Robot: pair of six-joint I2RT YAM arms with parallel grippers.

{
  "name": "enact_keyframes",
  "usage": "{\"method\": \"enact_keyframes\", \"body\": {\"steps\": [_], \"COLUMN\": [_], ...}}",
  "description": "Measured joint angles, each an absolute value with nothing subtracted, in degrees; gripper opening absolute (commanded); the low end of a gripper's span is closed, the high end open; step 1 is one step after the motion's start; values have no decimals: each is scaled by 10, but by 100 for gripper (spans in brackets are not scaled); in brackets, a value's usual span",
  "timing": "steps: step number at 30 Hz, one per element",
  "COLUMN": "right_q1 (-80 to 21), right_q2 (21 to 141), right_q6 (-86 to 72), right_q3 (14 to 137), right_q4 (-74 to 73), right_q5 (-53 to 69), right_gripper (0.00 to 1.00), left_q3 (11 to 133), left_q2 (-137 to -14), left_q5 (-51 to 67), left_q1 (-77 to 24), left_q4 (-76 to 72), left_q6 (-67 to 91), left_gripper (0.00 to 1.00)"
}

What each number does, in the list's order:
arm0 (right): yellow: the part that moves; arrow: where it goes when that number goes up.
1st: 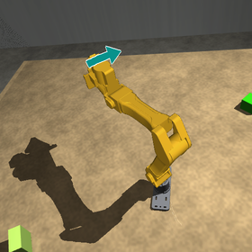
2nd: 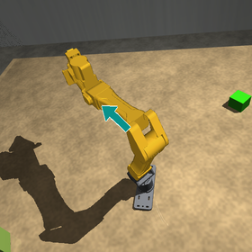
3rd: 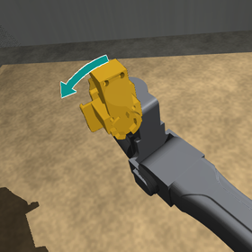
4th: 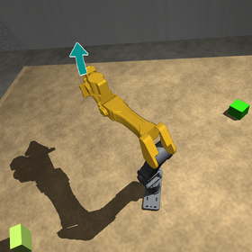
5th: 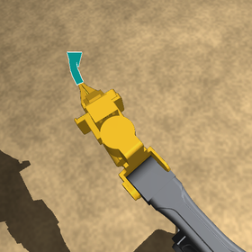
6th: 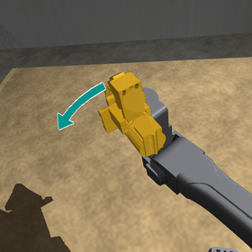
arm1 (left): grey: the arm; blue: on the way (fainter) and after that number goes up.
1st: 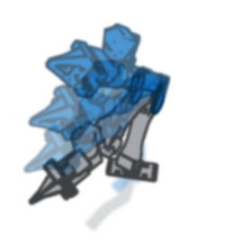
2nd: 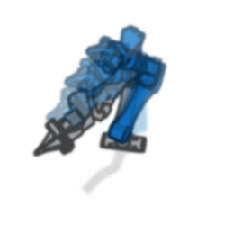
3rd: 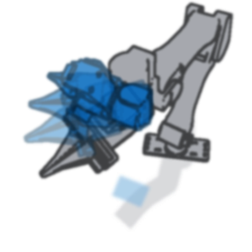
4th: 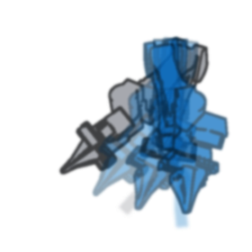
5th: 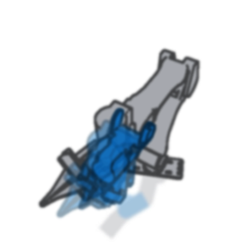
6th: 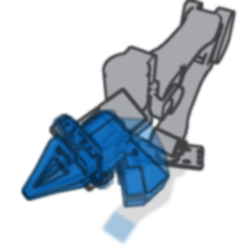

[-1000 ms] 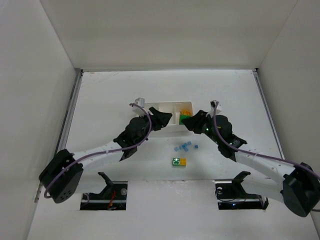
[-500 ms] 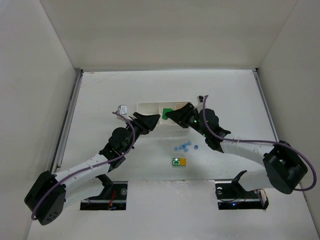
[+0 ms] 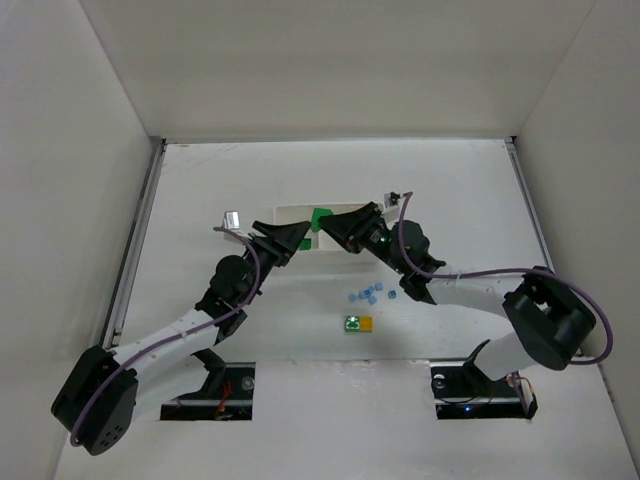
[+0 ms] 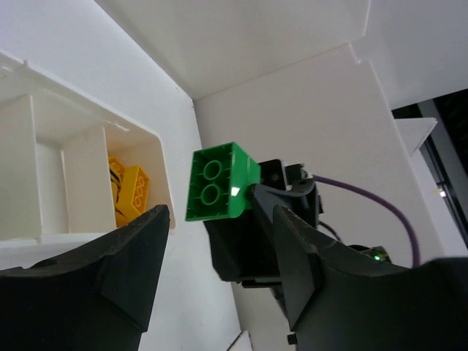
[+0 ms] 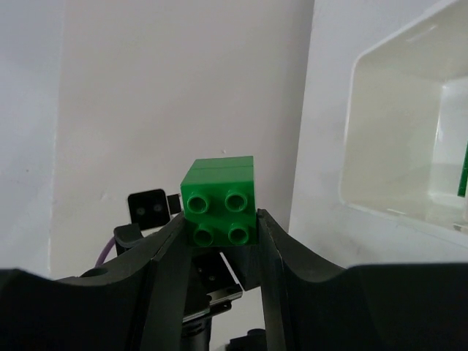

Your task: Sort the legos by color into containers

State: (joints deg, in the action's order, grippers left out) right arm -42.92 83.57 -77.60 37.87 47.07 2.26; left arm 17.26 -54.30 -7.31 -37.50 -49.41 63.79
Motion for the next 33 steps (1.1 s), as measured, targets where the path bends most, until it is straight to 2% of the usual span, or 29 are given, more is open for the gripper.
{"method": "enact_keyframes", "body": {"steps": [17, 24, 31, 33], "right_q1": [-441, -454, -455, -455], "right_q2": [859, 892, 896, 896], "right_q6": [-823, -845, -858, -859], "right_q3": [379, 380, 380, 380], "right_q4": [542, 573, 590, 592], "right_q5": [21, 22, 22, 22], "right_gripper": [29, 29, 30, 33], "left_q3": [164, 164, 164, 164], "left_q2": [-557, -573, -578, -576], "left_q5": [-56, -57, -62, -64], "left_q1": [-370, -372, -375, -377], "left_q4": [-532, -548, -563, -564], "left_q6": [698, 702, 704, 704], "left_gripper": [54, 45, 26, 22]}}
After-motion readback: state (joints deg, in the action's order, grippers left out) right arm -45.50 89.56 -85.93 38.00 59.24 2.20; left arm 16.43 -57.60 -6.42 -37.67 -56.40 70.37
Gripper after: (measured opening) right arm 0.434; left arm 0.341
